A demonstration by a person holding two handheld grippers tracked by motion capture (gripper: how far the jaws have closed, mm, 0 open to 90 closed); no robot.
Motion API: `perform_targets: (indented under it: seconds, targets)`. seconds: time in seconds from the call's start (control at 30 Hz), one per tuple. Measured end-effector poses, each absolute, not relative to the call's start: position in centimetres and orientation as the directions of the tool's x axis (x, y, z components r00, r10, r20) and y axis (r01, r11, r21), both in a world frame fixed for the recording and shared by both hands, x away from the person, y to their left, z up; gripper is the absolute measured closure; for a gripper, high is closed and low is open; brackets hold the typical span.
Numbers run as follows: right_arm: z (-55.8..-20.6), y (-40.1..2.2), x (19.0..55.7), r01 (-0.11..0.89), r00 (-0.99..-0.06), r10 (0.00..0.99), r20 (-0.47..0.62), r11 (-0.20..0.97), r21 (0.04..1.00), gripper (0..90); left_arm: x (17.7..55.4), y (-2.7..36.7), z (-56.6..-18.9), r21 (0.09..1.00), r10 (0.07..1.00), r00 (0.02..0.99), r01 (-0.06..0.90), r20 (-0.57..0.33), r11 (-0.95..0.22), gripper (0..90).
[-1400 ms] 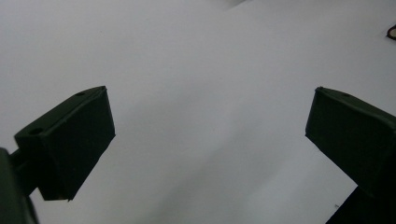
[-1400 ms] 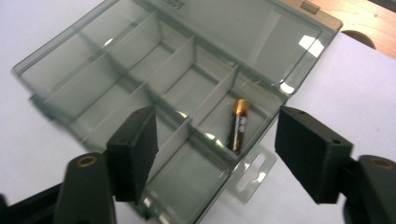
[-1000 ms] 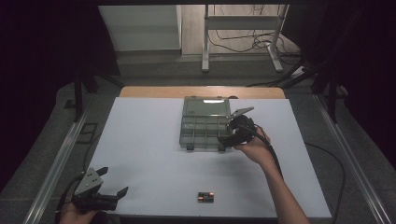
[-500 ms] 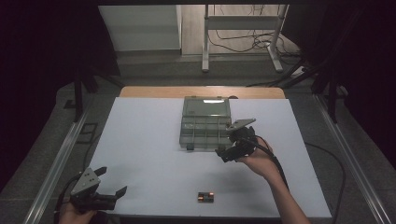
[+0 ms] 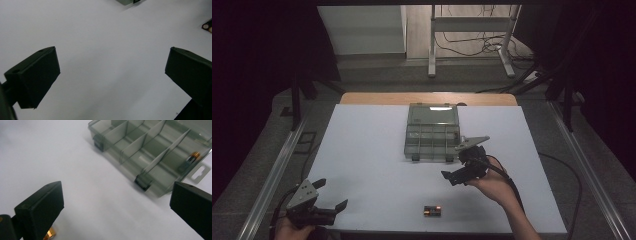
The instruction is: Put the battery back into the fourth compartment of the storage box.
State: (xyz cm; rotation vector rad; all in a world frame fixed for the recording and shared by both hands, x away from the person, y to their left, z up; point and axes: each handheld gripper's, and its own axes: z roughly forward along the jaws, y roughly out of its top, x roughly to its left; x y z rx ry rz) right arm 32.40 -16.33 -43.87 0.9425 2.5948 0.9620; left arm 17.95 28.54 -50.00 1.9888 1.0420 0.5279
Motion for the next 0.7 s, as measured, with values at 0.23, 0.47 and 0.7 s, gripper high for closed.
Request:
perform_targets:
  seconds: [0.23,0.47,0.7]
  targets:
    - [-44.6,-15.8,30.6,0.512,-0.779,0.627,0.026,0.611,0.603,0.0,17.9,28.6,-50.0,0.814,0.82,0.573,0.48,-0.008,-0.327,0.5]
    - [-45.4,-15.5,29.2,0.517,-0.791,0.61,0.047,0.624,0.586,0.0,17.9,28.6,-50.0,0.816,0.821,0.571,0.481,-0.013,-0.322,0.5]
    - [-46.8,-14.7,27.8,0.488,-0.814,0.581,0.016,0.668,0.562,7.1,17.9,28.6,-50.0,0.815,0.82,0.572,0.482,-0.014,-0.322,0.6]
